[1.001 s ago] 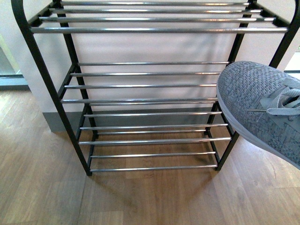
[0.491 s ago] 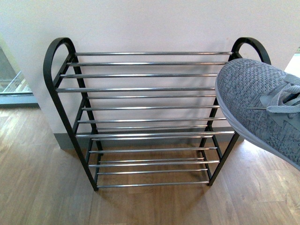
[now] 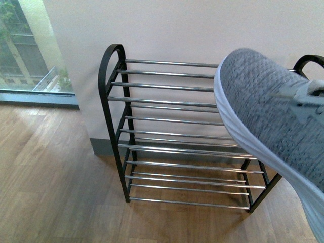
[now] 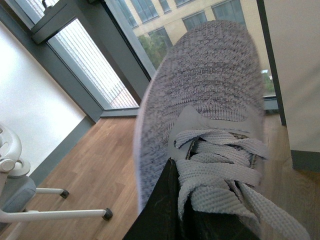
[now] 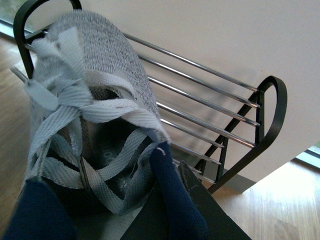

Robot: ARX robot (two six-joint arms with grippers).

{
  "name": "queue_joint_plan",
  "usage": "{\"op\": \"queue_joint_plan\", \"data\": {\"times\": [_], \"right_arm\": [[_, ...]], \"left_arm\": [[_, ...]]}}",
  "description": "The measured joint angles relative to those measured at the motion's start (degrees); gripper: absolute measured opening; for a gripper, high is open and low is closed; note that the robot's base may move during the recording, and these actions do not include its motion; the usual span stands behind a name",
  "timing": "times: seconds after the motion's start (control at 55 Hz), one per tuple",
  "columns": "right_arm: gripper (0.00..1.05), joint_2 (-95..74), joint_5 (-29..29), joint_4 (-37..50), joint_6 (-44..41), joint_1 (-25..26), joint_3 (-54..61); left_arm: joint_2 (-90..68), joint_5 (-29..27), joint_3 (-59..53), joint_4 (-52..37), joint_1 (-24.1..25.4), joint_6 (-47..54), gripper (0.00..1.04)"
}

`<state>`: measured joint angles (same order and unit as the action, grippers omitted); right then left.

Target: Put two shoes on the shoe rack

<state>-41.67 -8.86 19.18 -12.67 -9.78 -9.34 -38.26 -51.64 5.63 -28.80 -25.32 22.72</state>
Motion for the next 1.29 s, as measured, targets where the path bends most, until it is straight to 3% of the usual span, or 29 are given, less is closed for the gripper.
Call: {"op": "queue_joint_plan", "data": {"times": [0.091, 0.309, 0.582, 0.782, 1.292], "right_arm": [[0.01, 0.09, 2.82, -0.26, 2.67, 0.59, -0.04], [0.01, -16.55, 1.29, 5.88, 7.21, 0.31, -8.57], [0.01, -42.51, 2.62, 8.17, 9.68, 6.64, -25.55], [0.01, -56.33, -1.20, 8.02, 9.84, 12.52, -36.87], [0.01, -71.14, -8.55, -1.25, 19.43, 17.05, -58.49]], "left_arm": [[0.00, 0.04, 0.00, 0.00, 0.00, 0.00, 0.02], [0.00, 1.07, 0.00, 0.00, -0.09, -0.02, 0.02], [0.00, 0.13, 0.00, 0.00, -0.04, 0.00, 0.02], [0.00, 0.83, 0.00, 0.00, -0.07, -0.02, 0.02], [0.00, 0.76, 0.00, 0.00, -0.07, -0.02, 0.02]]}}
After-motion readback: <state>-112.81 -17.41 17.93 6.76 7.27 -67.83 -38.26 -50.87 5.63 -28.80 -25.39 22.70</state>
